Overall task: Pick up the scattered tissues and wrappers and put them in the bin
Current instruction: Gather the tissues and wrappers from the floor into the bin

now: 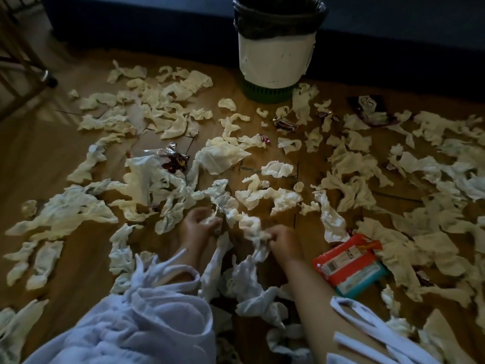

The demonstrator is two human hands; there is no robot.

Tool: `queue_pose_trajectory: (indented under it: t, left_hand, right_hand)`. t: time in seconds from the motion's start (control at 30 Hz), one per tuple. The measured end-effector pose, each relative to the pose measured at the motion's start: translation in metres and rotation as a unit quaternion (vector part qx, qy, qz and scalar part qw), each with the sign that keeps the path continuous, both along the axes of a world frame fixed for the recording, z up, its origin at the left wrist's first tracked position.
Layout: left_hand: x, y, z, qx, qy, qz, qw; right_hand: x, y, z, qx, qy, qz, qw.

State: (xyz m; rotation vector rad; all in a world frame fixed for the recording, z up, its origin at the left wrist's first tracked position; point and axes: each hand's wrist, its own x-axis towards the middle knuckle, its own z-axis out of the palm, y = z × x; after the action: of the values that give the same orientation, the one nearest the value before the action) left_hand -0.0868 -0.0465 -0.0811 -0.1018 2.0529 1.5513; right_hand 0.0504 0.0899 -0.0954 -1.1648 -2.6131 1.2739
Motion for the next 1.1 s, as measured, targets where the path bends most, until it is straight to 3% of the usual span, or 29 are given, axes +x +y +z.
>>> queue_pose_trajectory:
  t: [0.1, 0.23, 0.47, 0.6, 0.73, 0.8, 0.93, 1.03, 1.1]
  left_hand:
    - [-0.018, 0.014, 0.016, 0.026, -0.017, 0.000, 1.000]
    - [-0.028, 0.035, 0.015, 0.040, -0.010, -0.038, 0.998]
    - [-0.021, 0.060, -0.020, -0.009, -0.049, 0.005, 0.999]
    - [-0.017, 0.064, -0.036, 0.001, -0.010, -0.002, 1.000]
    - [-0.012, 0.065, -0.041, -0.134, 0.131, -0.048, 0.981]
    - [-0.014, 0.063, -0.039, -0.188, 0.175, -0.064, 0.964]
    - [-0.020, 0.060, -0.041, -0.212, 0.199, -0.182, 0.939]
    - [-0.017, 0.060, -0.045, -0.249, 0.204, -0.247, 0.914]
    - [-0.012, 0.060, -0.048, -0.240, 0.218, -0.240, 0.915]
  right_hand:
    - [-0.014, 0.030, 0.022, 0.014, 0.050, -0.086, 0.995]
    - [-0.034, 0.069, 0.028, 0.023, 0.081, -0.129, 0.988]
    - [-0.054, 0.086, 0.001, 0.009, 0.050, -0.169, 0.984]
    - [-0.052, 0.083, -0.002, 0.017, 0.051, -0.124, 0.991]
    - [-0.052, 0.073, 0.004, 0.017, 0.138, -0.116, 0.983]
    - [-0.057, 0.072, -0.002, 0.047, 0.104, -0.051, 0.992]
    - [-0.056, 0.068, -0.024, 0.108, -0.056, 0.069, 0.990]
    - [-0.035, 0.056, -0.041, 0.176, -0.080, 0.106, 0.975]
    - [-0.016, 0.042, -0.046, 0.254, -0.054, 0.131, 0.957]
